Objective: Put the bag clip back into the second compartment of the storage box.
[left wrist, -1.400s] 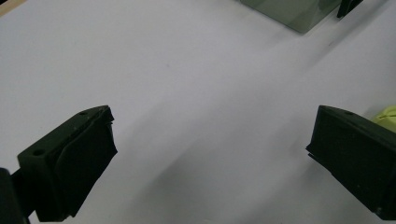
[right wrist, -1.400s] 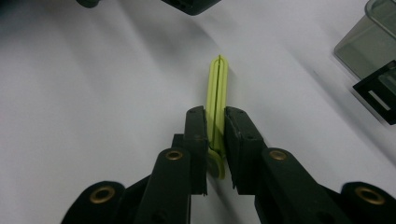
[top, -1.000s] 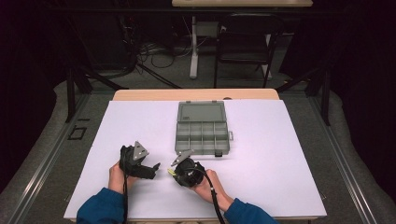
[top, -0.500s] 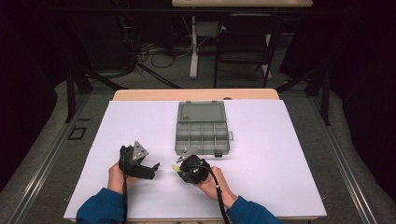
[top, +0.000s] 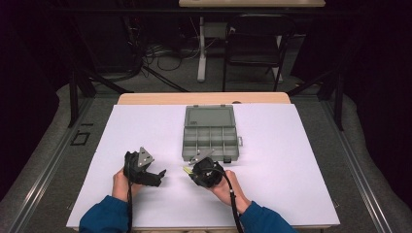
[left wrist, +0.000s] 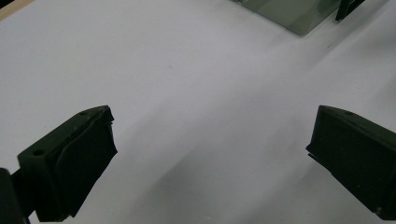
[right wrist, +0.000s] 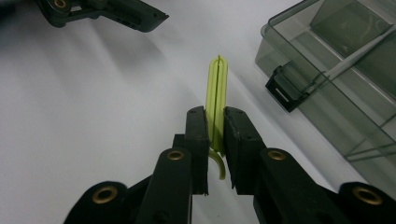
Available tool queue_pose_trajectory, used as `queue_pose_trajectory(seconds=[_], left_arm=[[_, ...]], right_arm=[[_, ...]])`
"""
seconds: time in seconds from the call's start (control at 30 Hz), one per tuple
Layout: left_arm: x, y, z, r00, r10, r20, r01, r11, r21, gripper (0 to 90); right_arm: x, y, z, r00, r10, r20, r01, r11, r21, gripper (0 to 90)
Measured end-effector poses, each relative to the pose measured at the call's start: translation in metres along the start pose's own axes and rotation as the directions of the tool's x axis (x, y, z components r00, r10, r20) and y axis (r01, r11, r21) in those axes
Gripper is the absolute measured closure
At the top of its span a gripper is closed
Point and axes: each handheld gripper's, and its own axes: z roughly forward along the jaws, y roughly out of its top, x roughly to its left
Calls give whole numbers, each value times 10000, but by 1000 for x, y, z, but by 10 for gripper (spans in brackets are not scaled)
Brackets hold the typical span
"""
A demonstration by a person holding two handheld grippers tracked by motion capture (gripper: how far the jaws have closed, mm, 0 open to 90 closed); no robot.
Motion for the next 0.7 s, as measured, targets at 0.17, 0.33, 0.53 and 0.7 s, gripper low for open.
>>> queue_pose_trajectory(seconds=[0.17,0.33,0.53,0.7], left_arm=[[-2,0,1,10000,60,9,-60,10000,45,0],[-1,0,1,10000,30,-6,-30,10000,22,0],[-2,0,0,10000,53,2,-53,10000,16,0],[-2,0,1,10000,50,-1,-50,10000,9,0]], right_arm=[[-5,-1,-4,9999,44,122,-43,9999,-107,801],[-9,1,-10,9995,191,242,-184,9995,-257,802],[-14,1,-15,9993,176,325,-164,9992,-369,802],[-18,2,-19,9989,234,399,-216,9988,-433,802]])
